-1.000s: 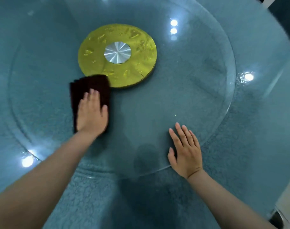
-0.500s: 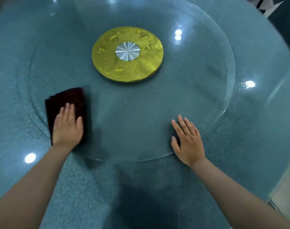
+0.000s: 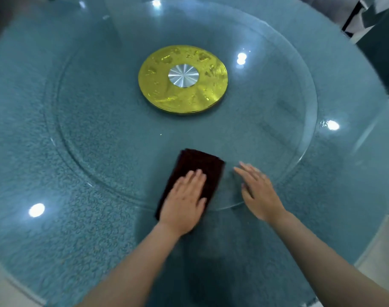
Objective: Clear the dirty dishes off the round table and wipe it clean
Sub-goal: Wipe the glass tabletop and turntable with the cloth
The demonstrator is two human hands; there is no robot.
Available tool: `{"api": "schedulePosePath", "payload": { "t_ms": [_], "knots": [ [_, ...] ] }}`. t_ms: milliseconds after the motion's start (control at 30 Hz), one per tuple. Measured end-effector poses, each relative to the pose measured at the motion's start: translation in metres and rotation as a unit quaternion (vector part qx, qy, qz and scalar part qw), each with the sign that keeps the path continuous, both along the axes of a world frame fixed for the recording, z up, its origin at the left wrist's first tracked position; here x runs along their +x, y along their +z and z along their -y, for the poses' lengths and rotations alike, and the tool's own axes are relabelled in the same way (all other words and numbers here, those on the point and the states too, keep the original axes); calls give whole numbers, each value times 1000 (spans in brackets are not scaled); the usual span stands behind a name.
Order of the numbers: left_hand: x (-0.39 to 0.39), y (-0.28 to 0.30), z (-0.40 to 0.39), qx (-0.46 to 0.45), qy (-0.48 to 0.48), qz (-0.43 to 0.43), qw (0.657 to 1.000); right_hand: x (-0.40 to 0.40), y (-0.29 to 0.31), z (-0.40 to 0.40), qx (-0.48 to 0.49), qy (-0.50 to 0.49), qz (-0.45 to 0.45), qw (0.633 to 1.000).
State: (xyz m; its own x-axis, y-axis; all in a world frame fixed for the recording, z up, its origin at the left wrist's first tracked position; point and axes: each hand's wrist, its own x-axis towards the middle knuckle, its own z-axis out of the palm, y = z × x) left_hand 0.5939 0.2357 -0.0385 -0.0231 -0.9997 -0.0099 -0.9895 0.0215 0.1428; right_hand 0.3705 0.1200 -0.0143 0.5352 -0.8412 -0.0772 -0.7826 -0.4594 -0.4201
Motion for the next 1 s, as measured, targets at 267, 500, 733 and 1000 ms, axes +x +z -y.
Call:
{"api": "schedulePosePath", "payload": {
  "t_ms": [267, 500, 733, 1000],
  "knots": [
    [163, -2, -46, 14, 299, -16, 954, -13, -9, -26, -33, -49, -106, 993],
    [25, 0, -14, -13, 75, -4, 997, 13, -12, -53, -68, -43, -115, 990],
    [0, 4, -10, 7, -17, -14, 1000, 4, -12, -41, -124, 23, -103, 987],
    [205, 0, -14, 13, 344, -36, 938, 12, -27, -17, -166, 76, 35, 983]
  ]
}}
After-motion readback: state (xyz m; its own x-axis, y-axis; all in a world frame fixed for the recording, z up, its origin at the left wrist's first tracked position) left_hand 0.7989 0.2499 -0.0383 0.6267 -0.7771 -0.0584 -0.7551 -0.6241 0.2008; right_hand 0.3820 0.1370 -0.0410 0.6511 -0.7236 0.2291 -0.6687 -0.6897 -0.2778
